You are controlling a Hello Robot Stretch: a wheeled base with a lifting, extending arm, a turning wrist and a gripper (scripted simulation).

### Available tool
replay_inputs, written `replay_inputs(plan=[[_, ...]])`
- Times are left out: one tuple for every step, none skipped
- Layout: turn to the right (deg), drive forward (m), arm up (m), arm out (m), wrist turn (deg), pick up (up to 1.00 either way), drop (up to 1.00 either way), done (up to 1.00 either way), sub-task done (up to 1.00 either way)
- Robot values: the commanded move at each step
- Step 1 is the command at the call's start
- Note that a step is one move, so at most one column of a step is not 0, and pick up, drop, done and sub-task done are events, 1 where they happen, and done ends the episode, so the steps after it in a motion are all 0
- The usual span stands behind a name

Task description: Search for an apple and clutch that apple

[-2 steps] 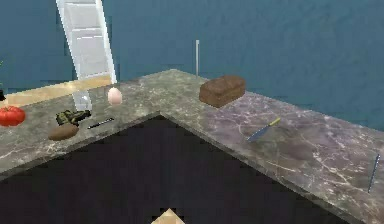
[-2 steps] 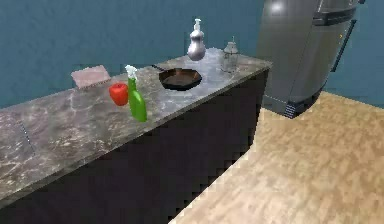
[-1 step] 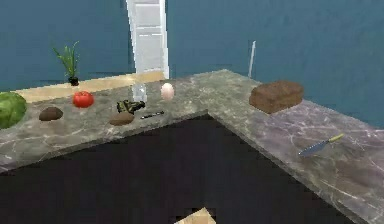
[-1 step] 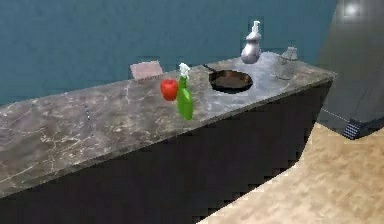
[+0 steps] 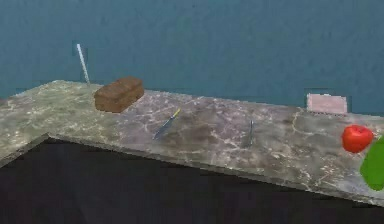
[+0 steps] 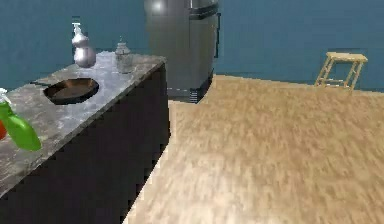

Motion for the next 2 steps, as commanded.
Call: replay_inputs(plan=[[39.0, 0.00, 0.00, 0.00, 0.0, 0.00, 0.00, 0.00, 0.00], [0.0, 0.35, 0.00, 0.00, 0.0, 0.00, 0.00, 0.00, 0.00]])
